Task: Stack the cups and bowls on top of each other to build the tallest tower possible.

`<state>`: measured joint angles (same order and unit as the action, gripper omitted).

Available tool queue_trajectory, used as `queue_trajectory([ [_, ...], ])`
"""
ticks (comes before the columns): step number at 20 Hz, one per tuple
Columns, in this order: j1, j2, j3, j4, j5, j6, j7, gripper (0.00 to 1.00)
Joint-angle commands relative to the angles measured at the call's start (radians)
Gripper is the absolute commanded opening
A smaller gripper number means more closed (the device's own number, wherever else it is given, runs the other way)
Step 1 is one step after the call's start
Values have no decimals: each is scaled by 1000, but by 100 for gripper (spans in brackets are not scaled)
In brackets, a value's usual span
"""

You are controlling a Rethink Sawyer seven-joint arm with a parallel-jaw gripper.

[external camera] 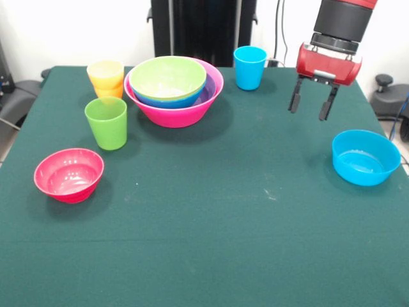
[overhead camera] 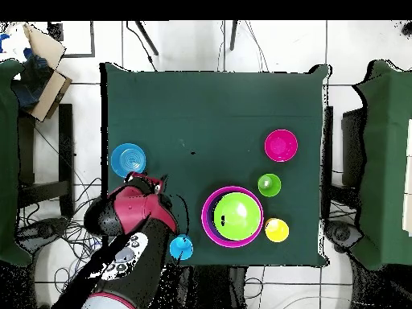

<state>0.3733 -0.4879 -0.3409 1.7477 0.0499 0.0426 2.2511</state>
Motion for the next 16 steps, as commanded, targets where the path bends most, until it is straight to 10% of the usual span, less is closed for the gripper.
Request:
queue_trajectory([
  [1,-58,36,123,-124,-84,55,-37,100],
  [16,38,320,-27,-560,-37,182,-29,100],
])
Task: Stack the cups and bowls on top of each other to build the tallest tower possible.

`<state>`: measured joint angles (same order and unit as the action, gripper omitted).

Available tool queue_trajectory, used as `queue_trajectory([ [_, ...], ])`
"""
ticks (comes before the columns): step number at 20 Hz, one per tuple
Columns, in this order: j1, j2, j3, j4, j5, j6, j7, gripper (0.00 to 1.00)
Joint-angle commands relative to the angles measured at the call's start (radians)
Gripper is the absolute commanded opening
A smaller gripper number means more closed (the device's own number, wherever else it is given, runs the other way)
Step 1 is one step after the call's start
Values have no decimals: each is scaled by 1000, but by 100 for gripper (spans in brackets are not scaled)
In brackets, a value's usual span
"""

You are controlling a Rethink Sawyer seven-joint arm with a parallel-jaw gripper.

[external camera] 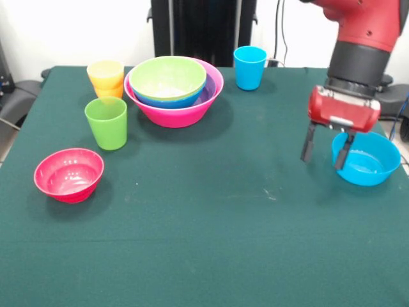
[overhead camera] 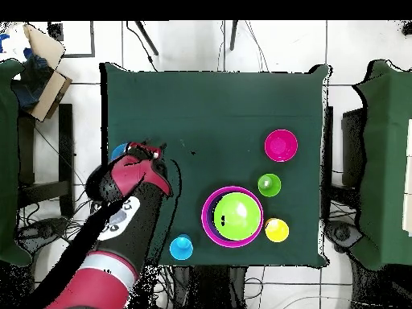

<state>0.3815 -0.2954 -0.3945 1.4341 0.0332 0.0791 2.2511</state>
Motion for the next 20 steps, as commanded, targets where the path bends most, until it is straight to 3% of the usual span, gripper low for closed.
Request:
queue_trajectory([
  [1,34,136,21,-259,-20,148,-23,100],
  [8,63,152,-9,-244,-6,43,56,100],
  [12,53,128,13,-172,-23,-91,95,100],
  [15,42,78,46,-96,-49,-136,103,100],
  [20,51,98,25,-71,-38,-194,113,100],
])
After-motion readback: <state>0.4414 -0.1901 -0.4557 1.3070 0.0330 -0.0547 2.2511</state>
